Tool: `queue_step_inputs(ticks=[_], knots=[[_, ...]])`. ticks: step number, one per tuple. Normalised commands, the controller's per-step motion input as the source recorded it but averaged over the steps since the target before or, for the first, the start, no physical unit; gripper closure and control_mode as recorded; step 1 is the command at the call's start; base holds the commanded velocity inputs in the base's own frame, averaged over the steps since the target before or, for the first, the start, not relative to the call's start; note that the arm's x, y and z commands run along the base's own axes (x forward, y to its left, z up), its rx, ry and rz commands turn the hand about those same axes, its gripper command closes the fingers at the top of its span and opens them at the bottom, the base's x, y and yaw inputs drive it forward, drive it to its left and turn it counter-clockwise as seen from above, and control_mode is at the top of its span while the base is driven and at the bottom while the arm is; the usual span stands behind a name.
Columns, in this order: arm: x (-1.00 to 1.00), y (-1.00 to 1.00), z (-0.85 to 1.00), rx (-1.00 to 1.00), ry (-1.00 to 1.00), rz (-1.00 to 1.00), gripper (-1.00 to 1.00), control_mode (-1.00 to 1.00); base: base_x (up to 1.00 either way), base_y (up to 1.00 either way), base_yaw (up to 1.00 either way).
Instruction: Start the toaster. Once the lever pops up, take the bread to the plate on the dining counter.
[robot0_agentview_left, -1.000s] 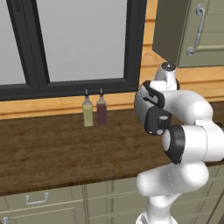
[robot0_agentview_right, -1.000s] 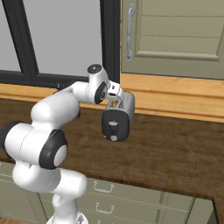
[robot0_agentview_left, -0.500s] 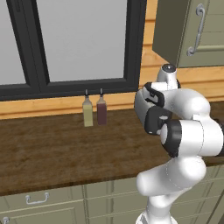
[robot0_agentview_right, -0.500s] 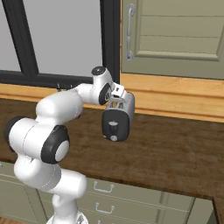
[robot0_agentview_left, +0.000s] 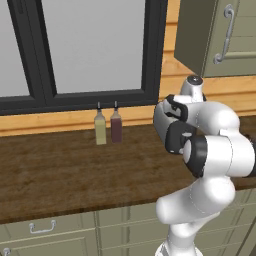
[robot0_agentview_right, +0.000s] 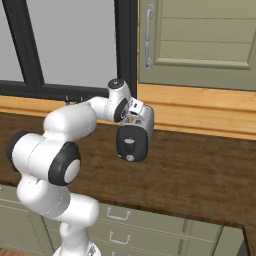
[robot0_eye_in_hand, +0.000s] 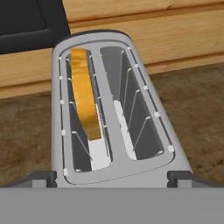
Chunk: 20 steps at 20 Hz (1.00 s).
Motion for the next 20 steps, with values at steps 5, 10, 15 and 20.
queue_step_inputs(ticks=[5, 10, 15, 20], knots=[[0.09, 0.0, -0.1, 0.06, 0.0, 0.0, -1.0, -1.0, 0.0, 0.0, 0.0], [0.23, 0.05, -0.1, 0.04, 0.0, 0.0, -1.0, -1.0, 0.0, 0.0, 0.0], [0.23, 0.16, -0.09, 0.02, 0.0, 0.0, -1.0, -1.0, 0.0, 0.0, 0.0], [0.33, 0.05, -0.07, 0.0, 0.0, 0.0, -1.0, -1.0, 0.0, 0.0, 0.0]])
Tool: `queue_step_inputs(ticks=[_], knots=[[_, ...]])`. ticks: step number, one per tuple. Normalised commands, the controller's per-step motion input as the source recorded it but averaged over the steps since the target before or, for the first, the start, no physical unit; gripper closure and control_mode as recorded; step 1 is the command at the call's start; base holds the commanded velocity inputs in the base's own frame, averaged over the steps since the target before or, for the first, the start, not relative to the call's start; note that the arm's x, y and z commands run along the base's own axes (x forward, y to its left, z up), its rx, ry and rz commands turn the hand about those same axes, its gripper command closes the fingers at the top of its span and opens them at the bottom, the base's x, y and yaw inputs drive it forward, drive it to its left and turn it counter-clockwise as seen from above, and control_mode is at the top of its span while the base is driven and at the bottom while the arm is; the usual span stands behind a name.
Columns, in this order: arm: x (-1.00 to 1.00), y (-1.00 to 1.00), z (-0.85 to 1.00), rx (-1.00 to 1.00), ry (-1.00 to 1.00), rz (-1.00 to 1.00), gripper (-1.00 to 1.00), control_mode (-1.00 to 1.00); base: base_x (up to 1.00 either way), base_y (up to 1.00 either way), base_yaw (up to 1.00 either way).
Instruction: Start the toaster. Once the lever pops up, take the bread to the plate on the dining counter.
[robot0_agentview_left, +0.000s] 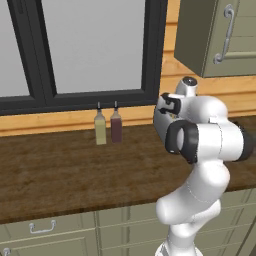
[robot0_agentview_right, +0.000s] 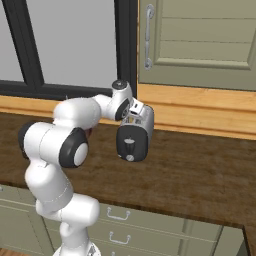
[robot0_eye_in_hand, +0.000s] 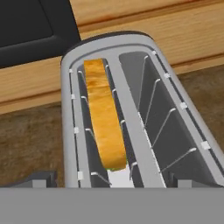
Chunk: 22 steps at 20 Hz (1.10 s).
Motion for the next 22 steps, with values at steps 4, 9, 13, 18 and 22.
queue_step_inputs(ticks=[4, 9, 13, 18, 22], knots=[[0.4, 0.0, -0.15, 0.0, 0.0, 0.0, -1.0, -1.0, 0.0, 0.0, 0.0], [0.34, 0.0, -0.17, 0.0, 0.0, 0.0, -1.0, -1.0, 0.0, 0.0, 0.0], [0.22, 0.0, -0.29, 0.0, 0.0, 0.0, -1.0, -1.0, 0.0, 0.0, 0.0], [0.11, 0.0, -0.4, 0.0, 0.0, 0.0, -1.0, -1.0, 0.0, 0.0, 0.0], [0.09, 0.0, -0.37, 0.0, 0.0, 0.0, 1.0, -1.0, 0.0, 0.0, 0.0]])
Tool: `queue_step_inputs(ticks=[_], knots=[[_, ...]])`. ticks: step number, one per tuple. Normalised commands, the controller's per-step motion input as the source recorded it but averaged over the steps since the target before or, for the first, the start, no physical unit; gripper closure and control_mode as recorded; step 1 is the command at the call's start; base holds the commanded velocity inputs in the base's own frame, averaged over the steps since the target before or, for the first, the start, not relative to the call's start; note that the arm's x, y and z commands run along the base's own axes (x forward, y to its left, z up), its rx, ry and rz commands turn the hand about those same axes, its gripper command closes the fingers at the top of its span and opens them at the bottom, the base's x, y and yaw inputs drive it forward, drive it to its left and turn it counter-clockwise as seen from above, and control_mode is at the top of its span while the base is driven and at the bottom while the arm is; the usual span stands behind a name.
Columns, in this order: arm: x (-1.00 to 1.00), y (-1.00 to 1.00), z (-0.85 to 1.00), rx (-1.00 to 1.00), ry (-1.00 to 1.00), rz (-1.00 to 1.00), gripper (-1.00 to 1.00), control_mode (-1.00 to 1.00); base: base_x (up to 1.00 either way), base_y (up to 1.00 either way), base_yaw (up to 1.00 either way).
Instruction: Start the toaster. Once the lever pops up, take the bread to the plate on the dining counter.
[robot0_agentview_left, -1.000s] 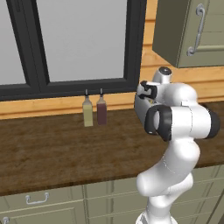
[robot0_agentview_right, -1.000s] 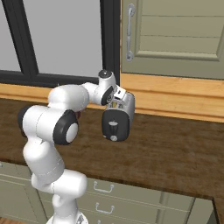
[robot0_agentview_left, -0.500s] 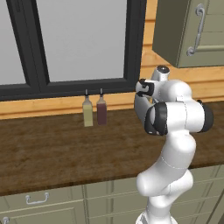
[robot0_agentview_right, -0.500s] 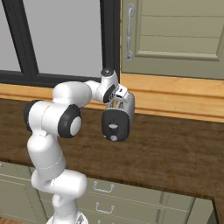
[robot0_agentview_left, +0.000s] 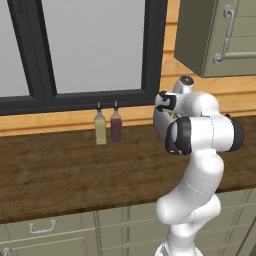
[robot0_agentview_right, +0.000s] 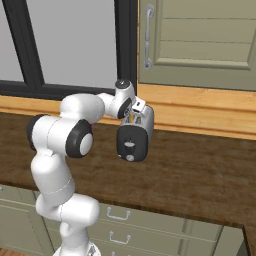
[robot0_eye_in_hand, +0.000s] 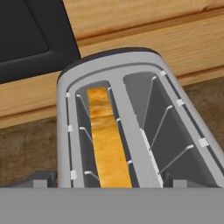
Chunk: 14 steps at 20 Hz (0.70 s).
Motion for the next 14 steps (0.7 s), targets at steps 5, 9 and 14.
queue_step_inputs(ticks=[5, 9, 14], knots=[[0.0, 0.0, -0.25, 0.0, 0.0, 0.0, 1.0, -1.0, 0.0, 0.0, 0.0], [0.0, 0.03, -0.18, 0.0, -0.01, 0.0, 1.0, -1.0, 0.0, 0.0, 0.0], [-0.04, 0.12, -0.01, 0.0, -0.09, 0.0, 1.0, -1.0, 0.0, 0.0, 0.0]])
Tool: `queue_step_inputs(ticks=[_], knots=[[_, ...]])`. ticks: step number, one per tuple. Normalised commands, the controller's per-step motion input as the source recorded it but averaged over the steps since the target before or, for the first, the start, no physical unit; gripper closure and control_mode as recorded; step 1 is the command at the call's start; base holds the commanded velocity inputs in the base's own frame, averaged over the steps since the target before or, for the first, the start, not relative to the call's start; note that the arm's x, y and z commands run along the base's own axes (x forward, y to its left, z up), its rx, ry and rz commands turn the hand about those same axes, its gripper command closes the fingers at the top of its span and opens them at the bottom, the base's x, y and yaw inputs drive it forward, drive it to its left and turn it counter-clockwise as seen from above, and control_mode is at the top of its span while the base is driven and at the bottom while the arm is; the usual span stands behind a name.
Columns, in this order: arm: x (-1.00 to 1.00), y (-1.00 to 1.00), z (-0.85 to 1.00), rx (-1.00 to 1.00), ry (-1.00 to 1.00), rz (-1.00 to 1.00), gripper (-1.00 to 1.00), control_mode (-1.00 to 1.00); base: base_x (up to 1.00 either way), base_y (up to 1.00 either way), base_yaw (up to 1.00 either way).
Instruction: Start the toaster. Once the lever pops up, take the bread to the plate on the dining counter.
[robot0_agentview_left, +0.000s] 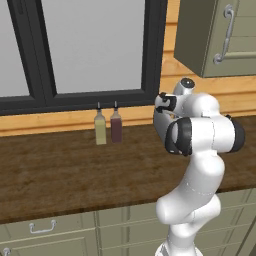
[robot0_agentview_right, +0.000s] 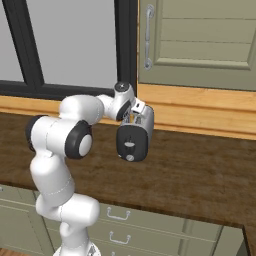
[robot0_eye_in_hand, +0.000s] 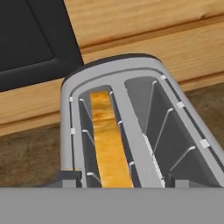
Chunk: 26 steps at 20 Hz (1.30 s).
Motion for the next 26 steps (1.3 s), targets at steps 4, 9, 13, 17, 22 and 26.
queue_step_inputs(ticks=[4, 9, 13, 17, 22, 26], knots=[[-0.08, 0.05, 0.0, 0.0, -0.13, 0.0, 1.0, -1.0, 0.0, 0.0, 0.0], [-0.15, 0.01, 0.11, 0.0, -0.21, -0.02, 1.0, -1.0, 0.0, 0.0, 0.0], [-0.1, 0.01, 0.49, 0.0, -0.24, -0.05, 1.0, -1.0, 0.0, 0.0, 0.0], [-0.01, 0.09, 0.91, 0.0, -0.22, -0.05, 1.0, -1.0, 0.0, 0.0, 0.0], [0.0, 0.17, 1.0, 0.0, -0.14, -0.06, 1.0, -1.0, 0.0, 0.0, 0.0], [-0.01, 0.26, 1.0, 0.0, -0.02, -0.08, 1.0, -1.0, 0.0, 0.0, 0.0]])
